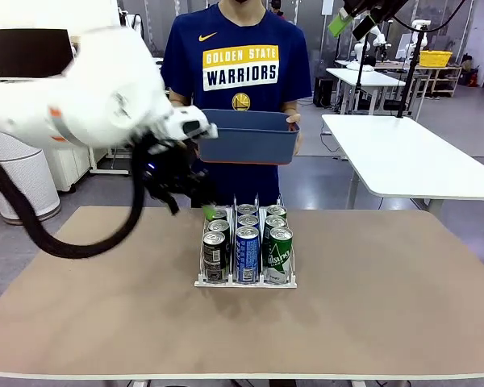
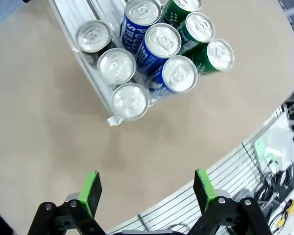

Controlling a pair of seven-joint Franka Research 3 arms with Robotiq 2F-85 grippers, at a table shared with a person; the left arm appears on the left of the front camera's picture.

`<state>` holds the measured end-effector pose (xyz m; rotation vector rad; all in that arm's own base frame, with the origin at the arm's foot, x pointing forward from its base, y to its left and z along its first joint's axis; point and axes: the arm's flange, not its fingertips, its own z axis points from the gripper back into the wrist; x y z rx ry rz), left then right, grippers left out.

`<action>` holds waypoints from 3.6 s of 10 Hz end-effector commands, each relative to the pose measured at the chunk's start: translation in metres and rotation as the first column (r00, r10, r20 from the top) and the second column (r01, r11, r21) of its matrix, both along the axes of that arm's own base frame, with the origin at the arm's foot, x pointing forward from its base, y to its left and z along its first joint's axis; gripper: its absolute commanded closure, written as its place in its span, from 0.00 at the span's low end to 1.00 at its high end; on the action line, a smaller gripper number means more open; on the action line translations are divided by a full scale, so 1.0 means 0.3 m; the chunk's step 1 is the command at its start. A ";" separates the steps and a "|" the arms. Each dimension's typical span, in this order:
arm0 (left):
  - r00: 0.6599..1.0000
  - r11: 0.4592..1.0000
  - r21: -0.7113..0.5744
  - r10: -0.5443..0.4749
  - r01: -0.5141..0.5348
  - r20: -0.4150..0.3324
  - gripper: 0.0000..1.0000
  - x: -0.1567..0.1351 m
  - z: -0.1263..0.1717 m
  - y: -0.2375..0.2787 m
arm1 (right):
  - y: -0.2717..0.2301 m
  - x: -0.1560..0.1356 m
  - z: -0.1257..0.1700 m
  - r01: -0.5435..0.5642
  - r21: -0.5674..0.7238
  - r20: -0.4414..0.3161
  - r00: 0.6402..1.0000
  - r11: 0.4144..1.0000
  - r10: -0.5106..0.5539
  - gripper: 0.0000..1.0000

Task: Fill the beverage cans into the dispenser.
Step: Place the picked Pepsi coke in the line of the Automatic Can Dispenser with the same cans.

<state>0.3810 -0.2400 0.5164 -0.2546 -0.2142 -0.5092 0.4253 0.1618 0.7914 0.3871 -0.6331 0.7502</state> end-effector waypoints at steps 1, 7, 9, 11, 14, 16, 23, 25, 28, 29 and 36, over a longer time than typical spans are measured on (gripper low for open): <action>0.997 0.997 -0.018 -0.070 0.070 0.008 0.00 -0.012 0.120 0.137 | 0.002 -0.003 0.000 0.003 -0.001 -0.004 1.000 1.000 -0.003 0.00; 0.939 0.961 0.042 -0.276 0.273 0.206 0.00 -0.004 0.736 0.357 | 0.002 -0.003 0.000 0.003 -0.001 -0.004 1.000 1.000 -0.003 0.00; 0.896 0.952 0.025 -0.297 0.306 0.329 0.00 -0.027 0.872 0.372 | 0.002 -0.003 0.000 0.003 -0.001 -0.004 1.000 1.000 -0.003 0.00; 0.858 0.941 0.034 -0.321 0.336 0.400 0.00 -0.037 0.961 0.369 | 0.002 -0.003 0.000 0.003 -0.001 -0.004 1.000 1.000 -0.003 0.00; 0.853 0.954 0.029 -0.281 0.299 0.440 0.00 -0.040 1.003 0.365 | 0.002 -0.003 0.000 0.003 -0.001 -0.004 1.000 1.000 -0.003 0.00; 0.864 0.951 0.045 -0.298 0.307 0.407 0.00 -0.055 1.007 0.360 | 0.002 -0.003 0.000 0.003 -0.001 -0.004 1.000 1.000 -0.003 0.00; 0.864 0.951 0.045 -0.298 0.307 0.407 0.00 -0.055 1.007 0.360 | 0.002 -0.003 0.000 0.003 -0.001 -0.004 1.000 1.000 -0.003 0.00; 0.864 0.951 0.045 -0.298 0.307 0.407 0.00 -0.055 1.007 0.360 | 0.002 -0.003 0.000 0.003 -0.001 -0.004 1.000 1.000 -0.003 0.00; 0.864 0.951 0.045 -0.298 0.307 0.407 0.00 -0.055 1.007 0.360 | 0.002 -0.003 0.000 0.003 -0.001 -0.004 1.000 1.000 -0.003 0.00; 0.864 0.951 0.045 -0.298 0.307 0.407 0.00 -0.055 1.007 0.360 | 0.002 -0.003 0.000 0.003 -0.001 -0.004 1.000 1.000 -0.003 0.00; 0.864 0.951 0.045 -0.298 0.307 0.407 0.00 -0.055 1.007 0.360 | 0.002 -0.003 0.000 0.003 -0.001 -0.004 1.000 1.000 -0.003 0.00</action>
